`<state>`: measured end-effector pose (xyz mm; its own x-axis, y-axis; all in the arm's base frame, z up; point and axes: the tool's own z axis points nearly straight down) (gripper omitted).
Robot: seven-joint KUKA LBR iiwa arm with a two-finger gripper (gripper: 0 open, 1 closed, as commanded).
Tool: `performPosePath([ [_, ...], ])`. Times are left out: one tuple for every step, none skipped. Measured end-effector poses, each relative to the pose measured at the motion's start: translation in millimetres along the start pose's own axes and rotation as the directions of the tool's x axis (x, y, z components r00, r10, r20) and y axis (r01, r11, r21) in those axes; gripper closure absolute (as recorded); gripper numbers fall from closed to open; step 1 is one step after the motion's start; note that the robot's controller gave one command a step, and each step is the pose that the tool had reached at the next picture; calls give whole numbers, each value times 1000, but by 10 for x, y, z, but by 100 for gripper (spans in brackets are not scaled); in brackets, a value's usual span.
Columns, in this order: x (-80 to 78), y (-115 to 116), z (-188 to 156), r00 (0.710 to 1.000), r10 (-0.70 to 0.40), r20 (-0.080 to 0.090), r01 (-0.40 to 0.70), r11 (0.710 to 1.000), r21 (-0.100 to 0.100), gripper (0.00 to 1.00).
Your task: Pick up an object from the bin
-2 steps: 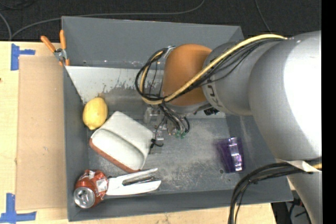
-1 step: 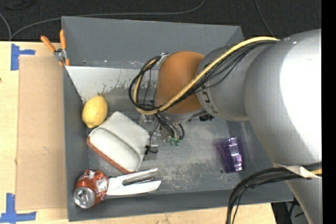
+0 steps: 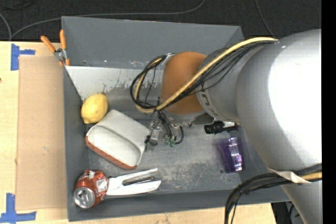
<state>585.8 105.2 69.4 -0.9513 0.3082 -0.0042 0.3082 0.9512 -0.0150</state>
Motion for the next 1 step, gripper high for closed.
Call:
performPosePath([
  [0, 1, -2, 1000, -1, 0, 1, 1000, 0, 100],
])
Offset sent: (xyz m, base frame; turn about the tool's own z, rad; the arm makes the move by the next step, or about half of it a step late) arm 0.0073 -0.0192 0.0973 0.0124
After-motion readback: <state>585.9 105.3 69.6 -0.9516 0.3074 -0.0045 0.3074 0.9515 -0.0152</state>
